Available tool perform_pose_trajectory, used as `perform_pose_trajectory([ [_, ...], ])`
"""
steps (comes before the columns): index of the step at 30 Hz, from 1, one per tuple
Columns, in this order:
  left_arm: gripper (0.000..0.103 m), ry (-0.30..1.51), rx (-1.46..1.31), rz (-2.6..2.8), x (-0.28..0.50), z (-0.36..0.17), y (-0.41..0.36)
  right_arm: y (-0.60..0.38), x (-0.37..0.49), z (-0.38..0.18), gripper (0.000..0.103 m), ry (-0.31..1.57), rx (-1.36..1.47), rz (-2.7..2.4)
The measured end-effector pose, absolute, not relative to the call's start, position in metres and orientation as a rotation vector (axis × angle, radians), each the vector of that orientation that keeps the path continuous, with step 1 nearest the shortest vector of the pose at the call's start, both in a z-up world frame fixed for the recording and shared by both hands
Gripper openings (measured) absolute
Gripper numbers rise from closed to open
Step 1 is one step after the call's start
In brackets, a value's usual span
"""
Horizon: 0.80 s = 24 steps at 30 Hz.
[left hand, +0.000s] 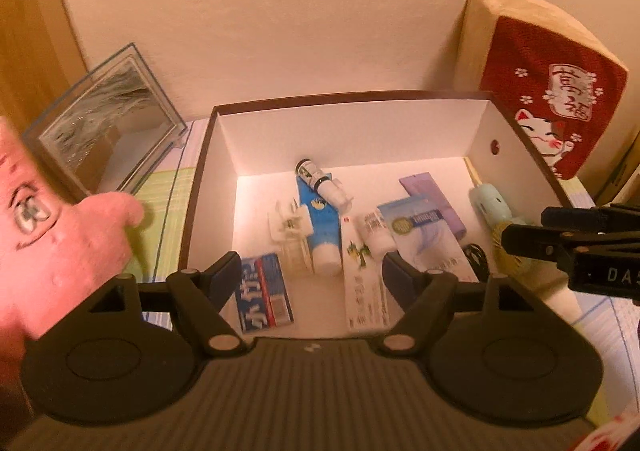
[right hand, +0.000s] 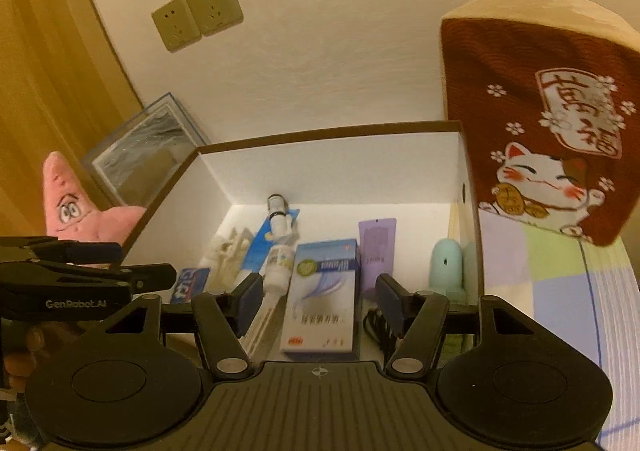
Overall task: Organize rigid objects
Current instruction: 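Withdraw both tools from the brown box back over the table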
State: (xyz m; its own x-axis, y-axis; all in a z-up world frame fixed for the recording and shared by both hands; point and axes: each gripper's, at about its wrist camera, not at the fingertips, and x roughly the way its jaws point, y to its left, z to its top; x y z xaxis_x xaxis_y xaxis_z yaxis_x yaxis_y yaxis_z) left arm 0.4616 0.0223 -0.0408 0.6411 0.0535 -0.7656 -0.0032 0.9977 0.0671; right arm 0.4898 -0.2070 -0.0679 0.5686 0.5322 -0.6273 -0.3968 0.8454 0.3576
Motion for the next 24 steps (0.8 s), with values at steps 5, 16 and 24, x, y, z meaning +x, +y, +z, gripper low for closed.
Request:
perform_pose_trajectory([
  [5, 0.076, 0.851, 0.052, 0.037, 0.425, -0.026, 0.012, -0.218, 0.459, -0.060, 0.063, 0.792, 0.191, 0.540],
  [16, 0.076, 0.806, 0.034, 0.083, 0.332, -0.003, -0.010, -0.242, 0.383, -0.044, 0.064, 0.780, 0.197, 0.541],
  [24, 0.076, 0.813, 0.007, 0.080, 0.266, 0.002, -0.009, -0.245, 0.318, -0.032, 0.064, 0.794, 0.200, 0.548],
])
